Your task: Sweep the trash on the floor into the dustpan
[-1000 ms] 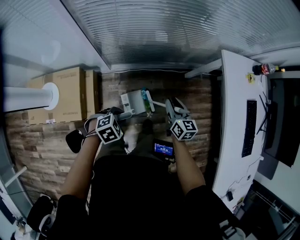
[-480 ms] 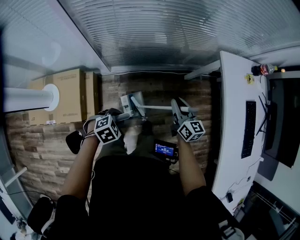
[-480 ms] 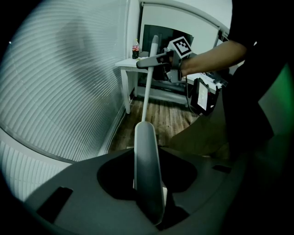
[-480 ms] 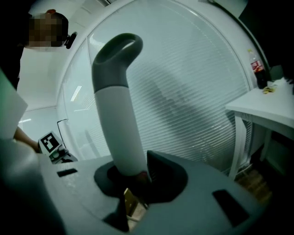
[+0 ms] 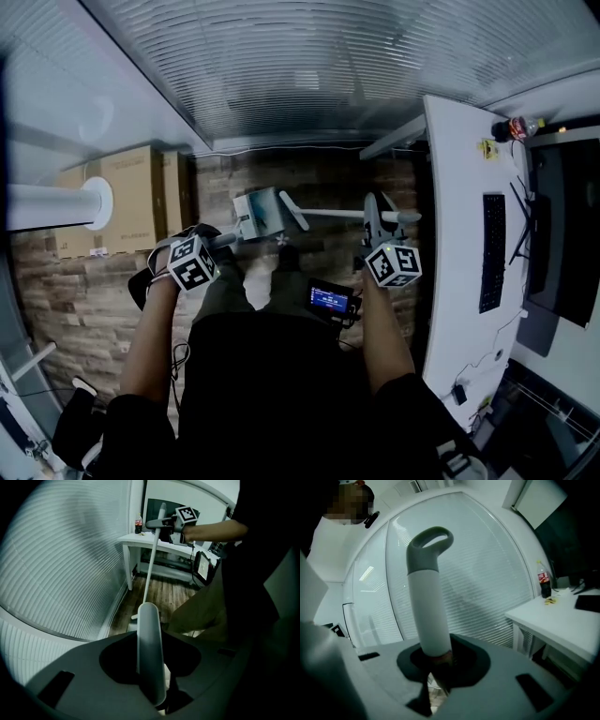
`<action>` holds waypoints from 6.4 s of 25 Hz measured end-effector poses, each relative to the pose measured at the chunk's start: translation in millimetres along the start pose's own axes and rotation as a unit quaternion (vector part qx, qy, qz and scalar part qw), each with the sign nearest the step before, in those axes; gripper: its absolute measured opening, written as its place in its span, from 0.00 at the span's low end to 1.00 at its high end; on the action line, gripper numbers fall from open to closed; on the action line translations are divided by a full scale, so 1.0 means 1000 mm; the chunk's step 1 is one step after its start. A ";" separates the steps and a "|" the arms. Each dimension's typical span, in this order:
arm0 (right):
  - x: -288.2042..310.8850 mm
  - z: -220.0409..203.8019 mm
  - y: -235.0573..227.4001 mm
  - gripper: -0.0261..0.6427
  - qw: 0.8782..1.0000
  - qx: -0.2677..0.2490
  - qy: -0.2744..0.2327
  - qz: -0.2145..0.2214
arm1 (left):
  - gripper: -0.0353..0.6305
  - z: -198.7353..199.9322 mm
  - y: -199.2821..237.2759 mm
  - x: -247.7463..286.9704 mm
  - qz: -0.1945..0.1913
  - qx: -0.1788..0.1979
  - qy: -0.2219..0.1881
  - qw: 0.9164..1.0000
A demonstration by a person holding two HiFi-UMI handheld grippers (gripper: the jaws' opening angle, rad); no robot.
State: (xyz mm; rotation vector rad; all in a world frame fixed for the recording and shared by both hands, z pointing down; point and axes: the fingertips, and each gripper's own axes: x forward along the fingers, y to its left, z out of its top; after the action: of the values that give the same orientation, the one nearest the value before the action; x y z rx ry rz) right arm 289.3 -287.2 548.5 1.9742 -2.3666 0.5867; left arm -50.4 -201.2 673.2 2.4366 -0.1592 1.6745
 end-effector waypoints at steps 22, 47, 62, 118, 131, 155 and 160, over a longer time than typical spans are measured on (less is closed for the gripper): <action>-0.062 -0.078 -0.075 0.13 0.995 0.012 0.012 -0.095 | 0.21 -0.072 -0.100 -0.029 0.001 -0.027 0.014 1.000; -0.098 -0.169 0.111 0.17 0.995 0.020 0.091 -0.027 | 0.21 -0.107 -0.127 -0.021 0.015 -0.061 -0.063 0.996; -0.085 -0.178 0.180 0.18 0.991 0.070 0.094 0.059 | 0.20 -0.108 -0.126 -0.021 0.023 -0.068 -0.068 0.995; -0.235 0.027 0.191 0.09 0.992 -0.102 -0.067 0.020 | 0.05 -0.031 -0.111 -0.290 0.270 -0.205 -0.608 0.717; -0.302 -0.005 0.190 0.09 0.994 -0.100 -0.050 0.014 | 0.05 -0.016 -0.178 -0.257 0.236 -0.207 -0.580 0.751; -0.468 -0.059 0.175 0.09 0.990 -0.078 -0.099 -0.059 | 0.05 -0.013 -0.311 -0.209 0.188 -0.181 -0.534 0.804; -0.480 -0.069 0.169 0.08 0.990 -0.074 -0.093 -0.073 | 0.05 -0.002 -0.316 -0.198 0.169 -0.167 -0.529 0.815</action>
State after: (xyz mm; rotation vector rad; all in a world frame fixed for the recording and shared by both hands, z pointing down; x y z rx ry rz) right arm 212.7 211.2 451.1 2.1947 -2.2575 0.2237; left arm -63.5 105.6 461.0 2.8039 -0.9656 0.0956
